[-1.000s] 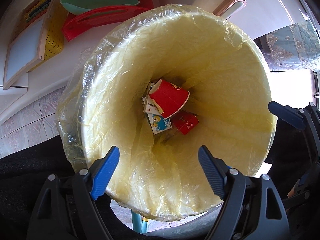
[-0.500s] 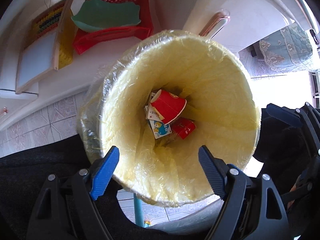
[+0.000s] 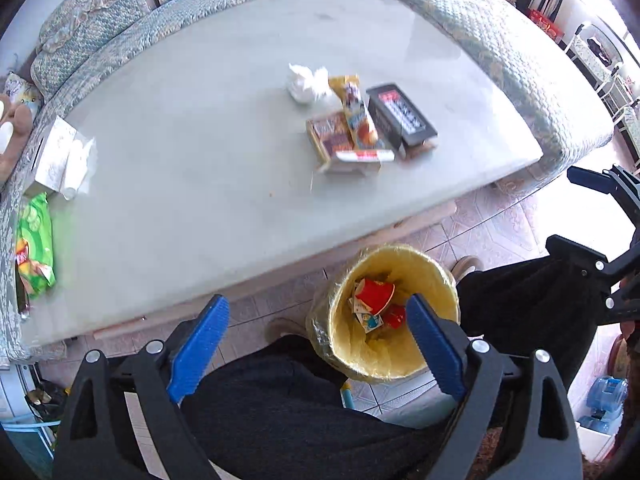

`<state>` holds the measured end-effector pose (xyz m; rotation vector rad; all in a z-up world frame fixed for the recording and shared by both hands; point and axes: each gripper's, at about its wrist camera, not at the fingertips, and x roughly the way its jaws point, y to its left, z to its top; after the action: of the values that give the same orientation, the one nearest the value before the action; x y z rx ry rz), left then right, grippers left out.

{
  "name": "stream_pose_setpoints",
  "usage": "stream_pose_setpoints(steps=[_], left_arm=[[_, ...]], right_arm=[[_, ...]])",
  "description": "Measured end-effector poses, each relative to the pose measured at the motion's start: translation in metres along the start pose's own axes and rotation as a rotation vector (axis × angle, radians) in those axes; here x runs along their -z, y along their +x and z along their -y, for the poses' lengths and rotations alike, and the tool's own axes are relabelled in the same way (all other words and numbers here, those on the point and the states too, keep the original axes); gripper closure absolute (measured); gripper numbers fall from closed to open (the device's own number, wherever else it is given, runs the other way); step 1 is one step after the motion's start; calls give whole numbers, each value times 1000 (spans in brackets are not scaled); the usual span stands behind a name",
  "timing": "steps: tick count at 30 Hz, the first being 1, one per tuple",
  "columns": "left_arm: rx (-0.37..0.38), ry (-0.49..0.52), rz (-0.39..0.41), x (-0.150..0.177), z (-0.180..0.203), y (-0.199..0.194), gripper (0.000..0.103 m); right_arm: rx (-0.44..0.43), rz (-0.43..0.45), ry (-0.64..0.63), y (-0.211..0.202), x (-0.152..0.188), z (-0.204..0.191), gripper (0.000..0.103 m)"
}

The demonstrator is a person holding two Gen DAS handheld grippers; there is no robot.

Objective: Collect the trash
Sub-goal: 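Move both tools back over the table toward the tissue and snack wrapper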

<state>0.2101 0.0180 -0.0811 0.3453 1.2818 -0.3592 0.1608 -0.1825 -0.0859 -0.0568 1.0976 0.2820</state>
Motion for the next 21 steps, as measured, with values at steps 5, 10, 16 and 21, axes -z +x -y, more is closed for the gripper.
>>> stream_pose_setpoints(steps=[5, 10, 16, 21], left_arm=[[-29, -9, 7, -79, -21, -64, 14], [-72, 31, 19, -143, -21, -109, 11], [-133, 57, -12, -186, -24, -95, 9], [-160, 101, -74, -201, -22, -44, 9]], right_arm=[[-52, 39, 15, -46, -55, 9, 6], [-75, 80, 24, -77, -100, 8, 6], [-73, 110, 18, -84, -137, 8, 6], [-89, 74, 4, -56, -153, 4, 6]])
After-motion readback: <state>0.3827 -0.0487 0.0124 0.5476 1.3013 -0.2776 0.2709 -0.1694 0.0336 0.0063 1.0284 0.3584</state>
